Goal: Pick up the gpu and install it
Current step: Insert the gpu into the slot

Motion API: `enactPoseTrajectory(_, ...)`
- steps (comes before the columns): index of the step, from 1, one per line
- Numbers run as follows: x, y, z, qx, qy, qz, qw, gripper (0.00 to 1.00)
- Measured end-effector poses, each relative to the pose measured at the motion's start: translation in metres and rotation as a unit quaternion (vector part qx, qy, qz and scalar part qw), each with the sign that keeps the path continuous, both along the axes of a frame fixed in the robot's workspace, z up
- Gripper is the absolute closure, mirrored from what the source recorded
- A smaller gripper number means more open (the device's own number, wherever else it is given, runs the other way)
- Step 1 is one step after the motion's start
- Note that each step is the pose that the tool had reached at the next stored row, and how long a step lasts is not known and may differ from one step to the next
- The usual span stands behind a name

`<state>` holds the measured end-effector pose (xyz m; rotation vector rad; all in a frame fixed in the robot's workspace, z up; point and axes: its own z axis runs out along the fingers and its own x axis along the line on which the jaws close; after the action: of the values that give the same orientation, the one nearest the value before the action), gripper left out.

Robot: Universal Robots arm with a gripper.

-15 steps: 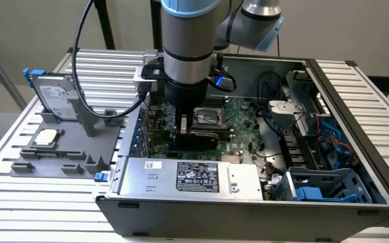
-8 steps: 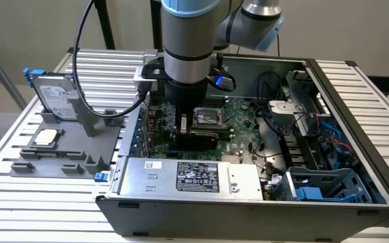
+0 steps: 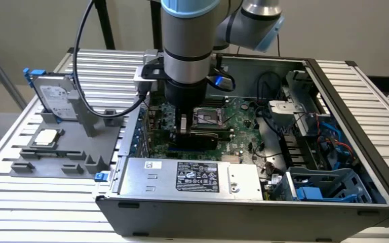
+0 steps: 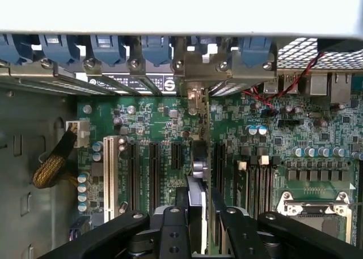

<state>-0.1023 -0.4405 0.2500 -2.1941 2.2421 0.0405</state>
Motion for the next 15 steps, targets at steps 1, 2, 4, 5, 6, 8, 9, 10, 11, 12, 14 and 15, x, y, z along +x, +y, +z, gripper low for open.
enactPoseTrajectory(1, -0.001, -0.0001, -0.0001, -0.0007, -0.0013, 0.000, 1.0000, 1.00)
enactPoseTrajectory(2, -0.002, -0.0002, -0.0002, -0.0015, -0.0028, 0.000, 1.0000, 1.00)
enactPoseTrajectory(4, 0.005, -0.0013, 0.0005, -0.0028, -0.0036, -0.001, 1.0000, 1.00)
enactPoseTrajectory(5, 0.007, -0.0016, 0.0007, -0.0033, -0.0049, 0.000, 1.0000, 1.00)
enactPoseTrajectory(6, 0.007, -0.0015, 0.0006, -0.0032, -0.0049, 0.000, 1.0000, 1.00)
enactPoseTrajectory(8, 0.007, -0.0014, 0.0005, -0.0031, -0.0050, 0.000, 1.0000, 1.00)
enactPoseTrajectory(9, 0.007, -0.0014, 0.0004, -0.0030, -0.0050, 0.000, 1.0000, 1.00)
enactPoseTrajectory(10, 0.007, -0.0014, 0.0004, -0.0030, -0.0050, 0.000, 1.0000, 1.00)
enactPoseTrajectory(11, 0.007, -0.0014, 0.0004, -0.0029, -0.0050, 0.000, 1.0000, 1.00)
enactPoseTrajectory(12, 0.007, -0.0014, 0.0004, -0.0029, -0.0050, 0.000, 1.0000, 1.00)
enactPoseTrajectory(14, 0.007, -0.0014, 0.0004, -0.0029, -0.0050, 0.000, 1.0000, 1.00)
enactPoseTrajectory(15, 0.008, -0.0010, -0.0006, -0.0014, -0.0065, 0.000, 1.0000, 1.00)
